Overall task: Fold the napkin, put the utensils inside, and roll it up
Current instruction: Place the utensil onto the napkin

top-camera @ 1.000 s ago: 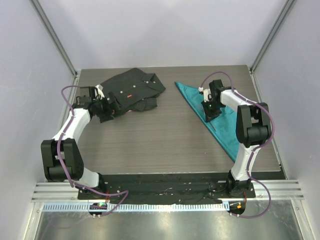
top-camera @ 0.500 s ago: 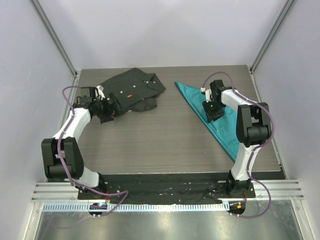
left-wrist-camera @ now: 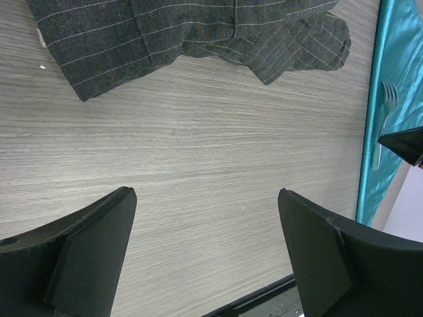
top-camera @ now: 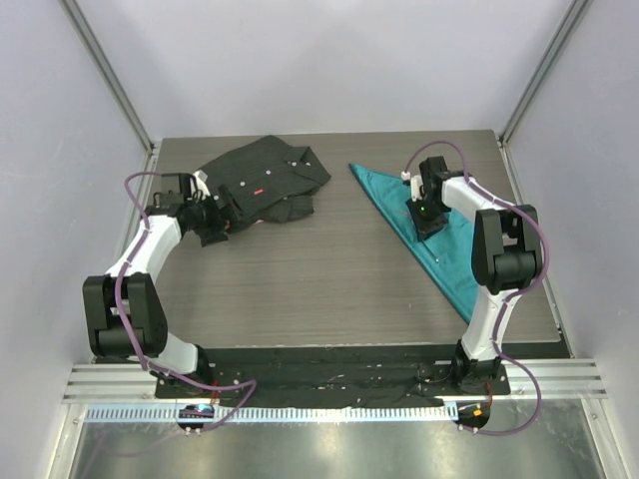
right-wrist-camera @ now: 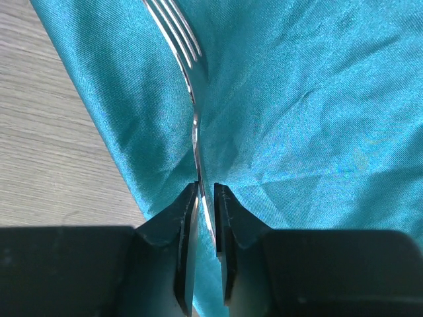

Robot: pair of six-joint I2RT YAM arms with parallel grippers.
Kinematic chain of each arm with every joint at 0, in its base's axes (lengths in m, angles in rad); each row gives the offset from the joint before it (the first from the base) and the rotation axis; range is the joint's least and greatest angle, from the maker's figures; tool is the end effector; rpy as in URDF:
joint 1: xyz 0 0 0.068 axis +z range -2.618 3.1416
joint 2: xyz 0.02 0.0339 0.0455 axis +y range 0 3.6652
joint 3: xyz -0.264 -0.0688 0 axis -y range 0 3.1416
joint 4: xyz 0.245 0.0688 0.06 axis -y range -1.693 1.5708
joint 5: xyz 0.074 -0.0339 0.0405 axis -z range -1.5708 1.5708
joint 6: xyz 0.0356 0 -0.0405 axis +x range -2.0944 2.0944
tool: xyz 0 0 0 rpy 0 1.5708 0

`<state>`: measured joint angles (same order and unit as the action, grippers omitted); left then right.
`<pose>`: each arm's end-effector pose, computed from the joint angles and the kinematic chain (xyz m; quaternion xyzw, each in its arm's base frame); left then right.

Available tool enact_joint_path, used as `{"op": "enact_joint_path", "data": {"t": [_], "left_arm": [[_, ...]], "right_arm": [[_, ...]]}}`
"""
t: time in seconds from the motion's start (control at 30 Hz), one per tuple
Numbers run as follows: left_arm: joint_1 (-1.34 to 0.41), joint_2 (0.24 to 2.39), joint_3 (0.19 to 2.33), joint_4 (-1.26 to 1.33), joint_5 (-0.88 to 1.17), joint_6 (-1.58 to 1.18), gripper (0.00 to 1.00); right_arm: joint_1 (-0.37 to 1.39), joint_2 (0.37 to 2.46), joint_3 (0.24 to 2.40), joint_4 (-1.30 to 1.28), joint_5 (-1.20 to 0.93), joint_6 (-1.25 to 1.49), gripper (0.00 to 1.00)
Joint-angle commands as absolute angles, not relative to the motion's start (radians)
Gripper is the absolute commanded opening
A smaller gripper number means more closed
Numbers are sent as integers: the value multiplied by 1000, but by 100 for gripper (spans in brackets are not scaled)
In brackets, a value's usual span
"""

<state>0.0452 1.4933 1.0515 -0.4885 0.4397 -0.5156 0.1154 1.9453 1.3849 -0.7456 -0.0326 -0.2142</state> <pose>0.3105 -0.0011 0.2410 -0.1904 0.9091 -0.2729 0.2505 0.3820 0.0454 0.1740 -0.1647 0.9773 0.0096 0.1326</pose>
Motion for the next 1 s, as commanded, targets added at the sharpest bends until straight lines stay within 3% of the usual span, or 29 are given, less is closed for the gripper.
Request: {"op": "enact_joint_path", "data": {"t": [0.0,0.47,0.97], "left_arm": [[41,1491,1086,-486,466,-508,94],[41,1496,1086,-485,472,-508,93],[40,1499,1086,-485,486,-511,93]], "right_arm": [[110,1916,1428,-746,-35,-206,20],[55,1966,1454,-764,-176,-198,10],[-38,2045,1489,-782,-284,-187,10]]}}
